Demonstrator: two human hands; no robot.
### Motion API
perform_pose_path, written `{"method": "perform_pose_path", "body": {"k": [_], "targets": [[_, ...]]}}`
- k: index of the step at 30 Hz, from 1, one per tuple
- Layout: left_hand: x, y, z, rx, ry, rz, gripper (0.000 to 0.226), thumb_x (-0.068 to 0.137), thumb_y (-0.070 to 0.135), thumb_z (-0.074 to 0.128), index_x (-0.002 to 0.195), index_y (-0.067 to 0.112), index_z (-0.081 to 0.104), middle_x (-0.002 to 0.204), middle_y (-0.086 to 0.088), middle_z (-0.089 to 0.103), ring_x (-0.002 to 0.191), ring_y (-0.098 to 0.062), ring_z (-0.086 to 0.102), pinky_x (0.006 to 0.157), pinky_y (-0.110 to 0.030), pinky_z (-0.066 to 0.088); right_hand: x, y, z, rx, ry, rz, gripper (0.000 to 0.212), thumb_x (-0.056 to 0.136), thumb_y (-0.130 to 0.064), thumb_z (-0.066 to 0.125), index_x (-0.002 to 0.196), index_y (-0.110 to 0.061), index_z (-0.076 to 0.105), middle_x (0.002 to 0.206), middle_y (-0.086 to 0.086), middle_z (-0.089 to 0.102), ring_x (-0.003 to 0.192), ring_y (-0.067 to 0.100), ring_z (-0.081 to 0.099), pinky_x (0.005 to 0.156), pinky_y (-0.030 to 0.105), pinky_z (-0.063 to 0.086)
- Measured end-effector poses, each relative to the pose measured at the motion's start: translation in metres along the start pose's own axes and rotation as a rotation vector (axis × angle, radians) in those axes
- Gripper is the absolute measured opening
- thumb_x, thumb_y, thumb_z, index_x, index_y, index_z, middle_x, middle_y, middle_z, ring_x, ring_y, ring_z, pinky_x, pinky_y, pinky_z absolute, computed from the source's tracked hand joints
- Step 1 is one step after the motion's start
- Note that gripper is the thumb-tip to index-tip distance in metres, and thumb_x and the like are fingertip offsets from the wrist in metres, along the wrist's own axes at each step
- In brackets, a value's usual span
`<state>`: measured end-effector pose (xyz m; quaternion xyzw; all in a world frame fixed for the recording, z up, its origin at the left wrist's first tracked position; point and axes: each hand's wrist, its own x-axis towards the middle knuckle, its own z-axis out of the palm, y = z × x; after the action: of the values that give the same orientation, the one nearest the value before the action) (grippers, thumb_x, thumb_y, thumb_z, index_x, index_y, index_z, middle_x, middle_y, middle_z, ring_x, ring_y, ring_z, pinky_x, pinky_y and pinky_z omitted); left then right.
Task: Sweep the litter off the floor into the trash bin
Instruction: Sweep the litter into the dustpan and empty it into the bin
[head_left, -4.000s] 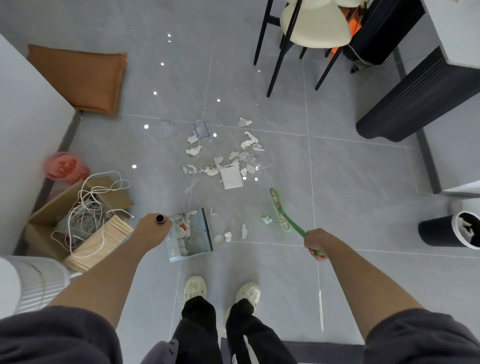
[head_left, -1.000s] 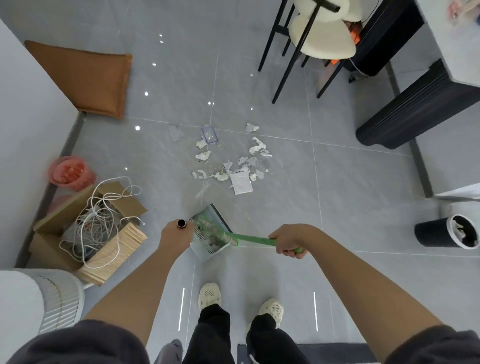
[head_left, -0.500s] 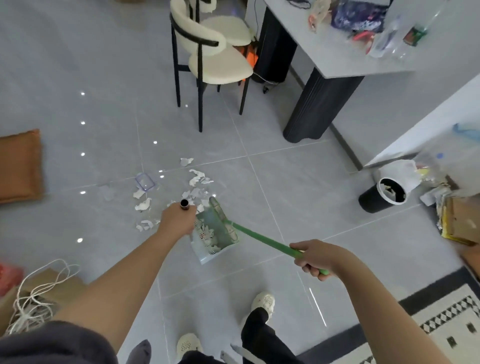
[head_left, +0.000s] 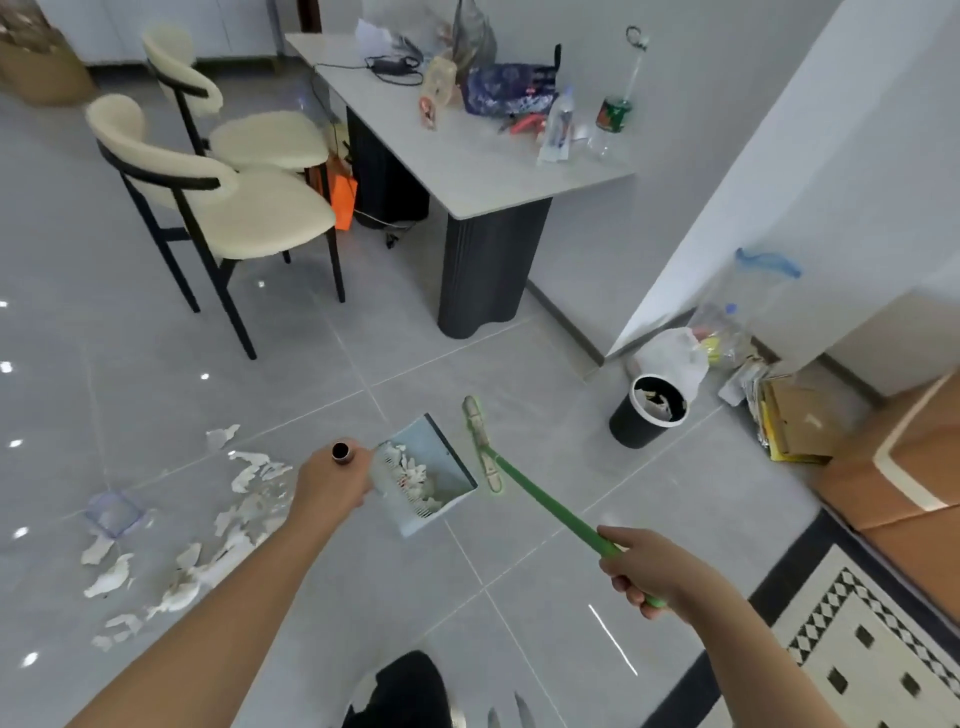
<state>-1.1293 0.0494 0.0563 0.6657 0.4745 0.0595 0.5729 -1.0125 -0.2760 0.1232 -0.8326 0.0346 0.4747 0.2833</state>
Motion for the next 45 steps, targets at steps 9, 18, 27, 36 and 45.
{"method": "perform_pose_path", "body": {"k": [9,18,27,36,45], "targets": [[0.078,0.115,0.139,-0.019,-0.229,0.129,0.019,0.09,0.01,0.048,0.076,0.008,0.061,0.04,0.008,0.055,0.056,-0.02,0.045,0.061,-0.029,0.039,0.061,-0.023,-0.131,0.256,0.142,0.011,0.041,0.092,-0.003,0.045,0.119,-0.034,0.051,0.063,0.007,0.042,0.041,0.011,0.032,0.045,0.021,0.026],[0.127,0.239,0.277,0.043,-0.399,0.245,0.016,0.087,0.016,0.051,0.079,0.007,0.061,0.051,0.012,0.061,0.065,-0.022,0.054,0.066,-0.041,0.043,0.108,-0.025,-0.255,0.407,0.262,0.012,0.054,0.093,-0.004,0.047,0.14,-0.029,0.044,0.066,0.007,0.044,0.042,0.011,0.033,0.043,0.021,0.029],[0.103,0.275,0.447,0.174,-0.352,0.42,0.018,0.091,0.014,0.051,0.079,0.021,0.062,0.063,-0.008,0.055,0.055,-0.017,0.046,0.053,-0.027,0.035,0.167,0.045,-0.439,0.264,0.338,-0.006,0.058,0.093,-0.005,0.046,0.145,-0.029,0.038,0.07,0.01,0.046,0.046,0.015,0.038,0.043,0.024,0.034],[0.055,0.266,0.595,0.536,-0.36,0.598,0.012,0.091,0.015,0.047,0.088,0.021,0.056,0.064,0.0,0.054,0.061,-0.023,0.049,0.058,-0.034,0.043,0.211,0.12,-0.567,0.108,0.285,0.026,0.059,0.093,-0.002,0.044,0.147,-0.025,0.035,0.069,0.01,0.045,0.049,0.018,0.037,0.042,0.022,0.034],[0.034,0.219,0.653,1.115,-0.635,0.655,0.034,0.085,0.012,0.054,0.116,0.022,0.048,0.111,-0.002,0.061,0.091,-0.028,0.063,0.076,-0.035,0.051,0.252,0.161,-0.581,0.159,0.202,0.092,0.06,0.093,0.0,0.042,0.148,-0.022,0.033,0.07,0.01,0.046,0.05,0.017,0.038,0.041,0.021,0.033]]}}
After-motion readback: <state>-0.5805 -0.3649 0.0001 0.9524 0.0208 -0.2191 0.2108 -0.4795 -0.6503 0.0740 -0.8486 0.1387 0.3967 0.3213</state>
